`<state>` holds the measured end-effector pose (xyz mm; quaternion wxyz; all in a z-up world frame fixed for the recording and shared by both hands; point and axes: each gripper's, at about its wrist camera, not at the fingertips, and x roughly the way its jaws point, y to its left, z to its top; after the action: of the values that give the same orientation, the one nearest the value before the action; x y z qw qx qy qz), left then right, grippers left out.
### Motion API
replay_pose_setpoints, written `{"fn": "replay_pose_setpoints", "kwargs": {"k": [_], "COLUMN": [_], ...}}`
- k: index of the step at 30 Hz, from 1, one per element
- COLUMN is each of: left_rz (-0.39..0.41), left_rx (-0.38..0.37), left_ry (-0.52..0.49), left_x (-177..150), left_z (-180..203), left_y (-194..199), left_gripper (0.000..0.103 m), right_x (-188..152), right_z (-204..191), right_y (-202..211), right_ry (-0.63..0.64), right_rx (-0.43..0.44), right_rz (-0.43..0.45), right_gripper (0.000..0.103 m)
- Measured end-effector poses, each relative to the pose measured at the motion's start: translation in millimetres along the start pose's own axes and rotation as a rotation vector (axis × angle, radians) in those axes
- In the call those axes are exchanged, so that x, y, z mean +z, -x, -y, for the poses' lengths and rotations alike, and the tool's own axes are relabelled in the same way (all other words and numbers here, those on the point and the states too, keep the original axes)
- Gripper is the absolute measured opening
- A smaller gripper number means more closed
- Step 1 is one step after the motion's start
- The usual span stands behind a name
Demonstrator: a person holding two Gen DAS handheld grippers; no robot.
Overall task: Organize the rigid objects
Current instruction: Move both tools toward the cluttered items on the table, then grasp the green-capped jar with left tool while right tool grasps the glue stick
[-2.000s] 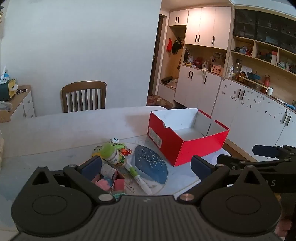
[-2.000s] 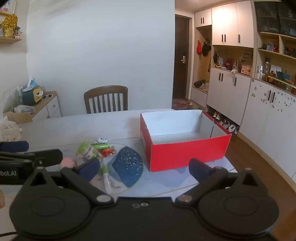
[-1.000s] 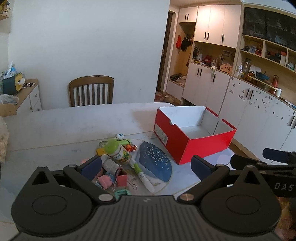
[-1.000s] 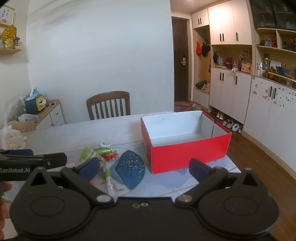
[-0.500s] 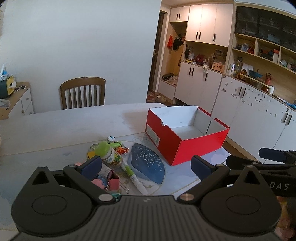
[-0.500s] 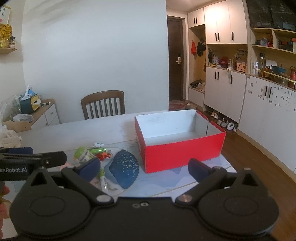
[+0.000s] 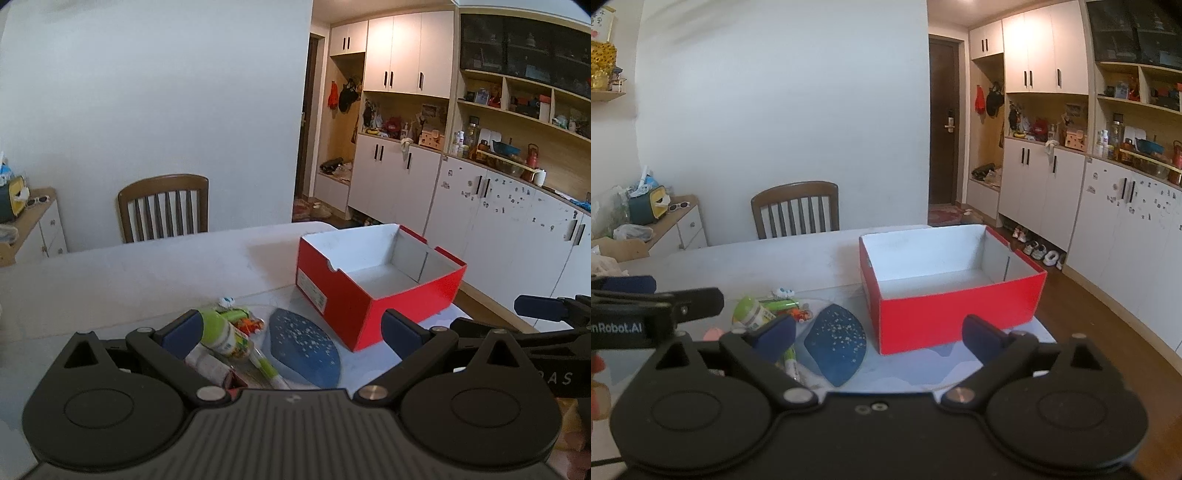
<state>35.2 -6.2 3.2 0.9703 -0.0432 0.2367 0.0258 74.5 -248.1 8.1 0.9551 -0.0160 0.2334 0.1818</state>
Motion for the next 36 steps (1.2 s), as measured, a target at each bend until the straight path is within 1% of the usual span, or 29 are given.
{"fn": "replay_pose_setpoints", "kwargs": {"k": [6,13,17,22,25,29,33,36], "left_rz": [0.022,0.027,0.014,-0.033,-0.064,-0.092,-0.107,-0.124], "left_rx": [-0.001,-0.016,-0.020,0.014,0.045,0.061,0.077,0.081], "left_ry": [-0.010,-0.016,-0.002,0.032,0.054,0.091,0.121,0.118], "left_x": [9.0,14.5,12.3,2.7,-4.3,-9.3,-8.7,-9.6], "left_z": [-9.0,-19.2,-25.8,-43.6,-55.8,-71.5,-85.3,-92.5], "left_y": [-12.3,-26.5,-34.5,-48.1,-57.4,-73.3,-95.3,-114.6], "left_gripper": [0.103,0.103,0.103,0.103,0.103,0.103,0.102,0.102], "right_x": [5.7,9.6,9.1,-0.4,-5.5,-11.0,-18.0,-25.1], "right_z": [-0.6,-9.8,-16.2,-27.3,-36.2,-48.4,-58.1,-65.8], "right_y": [-14.5,-32.3,-44.6,-65.3,-79.6,-97.3,-120.0,-135.0], "right_ry": [-0.013,0.015,0.026,0.082,0.113,0.164,0.201,0.224], "right_rx": [0.036,0.054,0.073,0.109,0.140,0.159,0.177,0.192], "right_rz": [-0.001,-0.014,-0.039,-0.094,-0.134,-0.168,-0.220,-0.245], "right_gripper": [0.097,0.096,0.096,0.095,0.092,0.089,0.080,0.077]}}
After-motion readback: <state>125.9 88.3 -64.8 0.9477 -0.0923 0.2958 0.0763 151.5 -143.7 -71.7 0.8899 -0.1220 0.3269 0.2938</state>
